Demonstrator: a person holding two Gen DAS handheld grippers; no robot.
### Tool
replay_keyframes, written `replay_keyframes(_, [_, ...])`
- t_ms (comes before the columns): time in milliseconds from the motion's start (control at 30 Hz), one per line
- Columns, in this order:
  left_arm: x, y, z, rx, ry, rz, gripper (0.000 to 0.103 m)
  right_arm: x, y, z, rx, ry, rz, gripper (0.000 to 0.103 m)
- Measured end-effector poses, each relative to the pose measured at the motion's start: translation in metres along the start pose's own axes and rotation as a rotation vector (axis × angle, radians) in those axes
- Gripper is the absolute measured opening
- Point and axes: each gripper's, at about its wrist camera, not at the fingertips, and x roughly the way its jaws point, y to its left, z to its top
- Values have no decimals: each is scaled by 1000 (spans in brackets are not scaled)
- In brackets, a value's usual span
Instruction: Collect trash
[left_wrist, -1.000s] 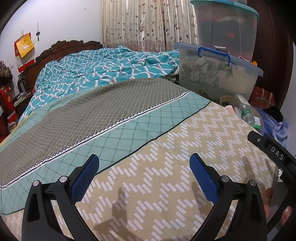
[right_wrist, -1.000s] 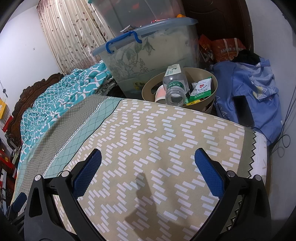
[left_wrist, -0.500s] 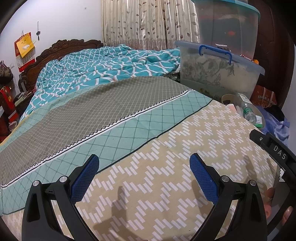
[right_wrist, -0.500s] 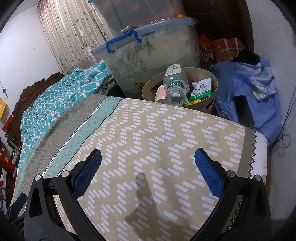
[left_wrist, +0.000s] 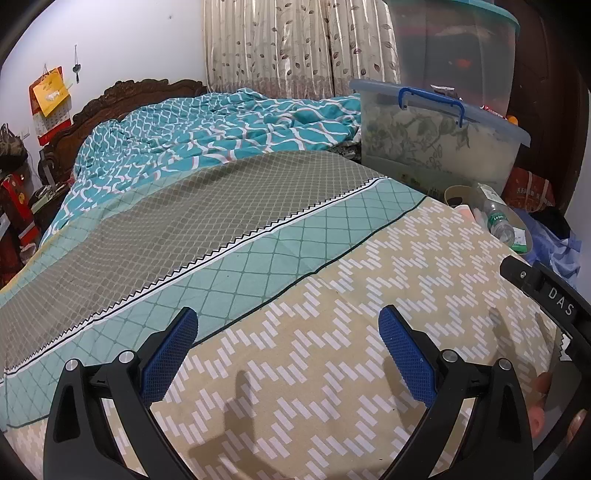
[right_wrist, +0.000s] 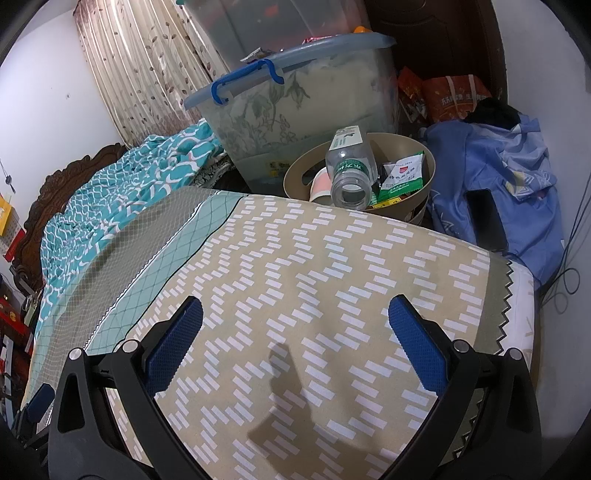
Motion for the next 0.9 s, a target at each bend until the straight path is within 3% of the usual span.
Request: replay_keyframes(900, [-3, -3, 0, 29, -4, 15, 94, 0, 0, -1, 0, 1, 0, 99])
